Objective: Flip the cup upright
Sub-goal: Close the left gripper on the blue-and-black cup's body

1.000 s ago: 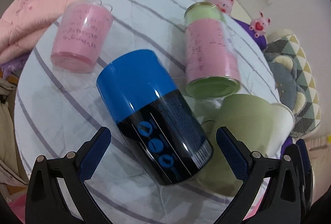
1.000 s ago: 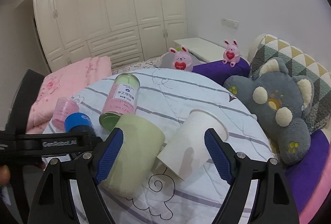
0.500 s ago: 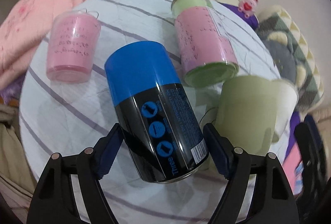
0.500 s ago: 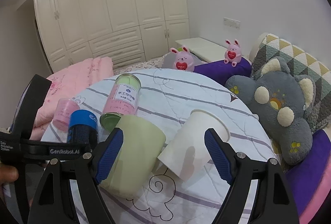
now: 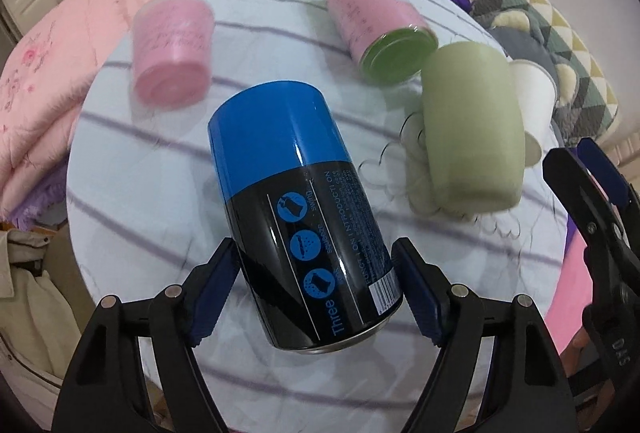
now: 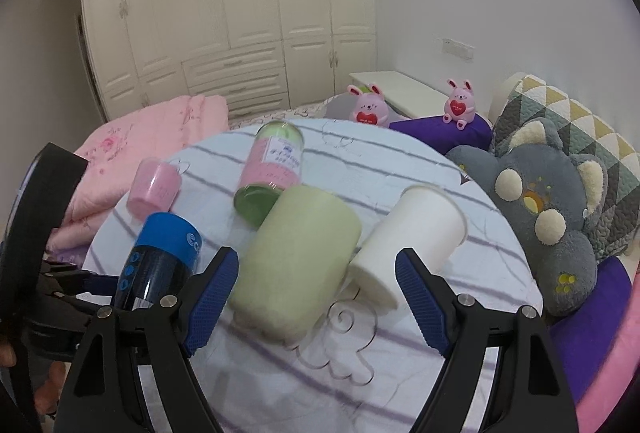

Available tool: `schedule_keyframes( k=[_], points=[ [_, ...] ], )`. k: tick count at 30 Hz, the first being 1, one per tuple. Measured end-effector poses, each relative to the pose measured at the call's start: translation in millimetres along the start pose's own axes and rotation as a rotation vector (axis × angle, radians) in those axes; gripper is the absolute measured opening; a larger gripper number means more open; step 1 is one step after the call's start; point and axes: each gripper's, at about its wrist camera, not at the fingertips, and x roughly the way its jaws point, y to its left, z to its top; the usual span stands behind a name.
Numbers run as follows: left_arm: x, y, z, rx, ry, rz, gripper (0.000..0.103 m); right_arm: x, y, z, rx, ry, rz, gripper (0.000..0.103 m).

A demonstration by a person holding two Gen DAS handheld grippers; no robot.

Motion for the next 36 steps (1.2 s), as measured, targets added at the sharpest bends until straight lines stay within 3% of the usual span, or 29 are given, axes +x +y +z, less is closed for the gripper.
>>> schedule_keyframes(
  k=[9, 15, 19, 28, 36],
  points=[
    [-7.4, 15.0, -18.2, 0.05, 0.003, 0.006, 0.08, -7.0, 19.3, -3.0, 0.003, 0.023, -0.003, 0.082],
    [-9.6, 21.4, -21.6, 0.044, -0.003, 0.016, 0.093, -6.3, 33.1, -3.2, 0.015, 0.054, 0.038, 0.082],
    [-17.4, 26.1, -28.2, 0.037, -0.032, -0.012, 0.094, -6.6, 45.8, 3.1, -0.005, 0.054, 0.063, 0.082],
    [-51.3, 43.7, -39.1, -0.009, -0.127, -0.018, 0.098, 9.6, 73.4, 10.2, -0.016, 0.15, 0.169, 0.082],
    [-60.6, 60.2, -41.5, -0.039, -0.152, -0.018, 0.098, 26.0, 92.9, 17.2, 0.016, 0.266, 0.263, 0.082]
  ],
)
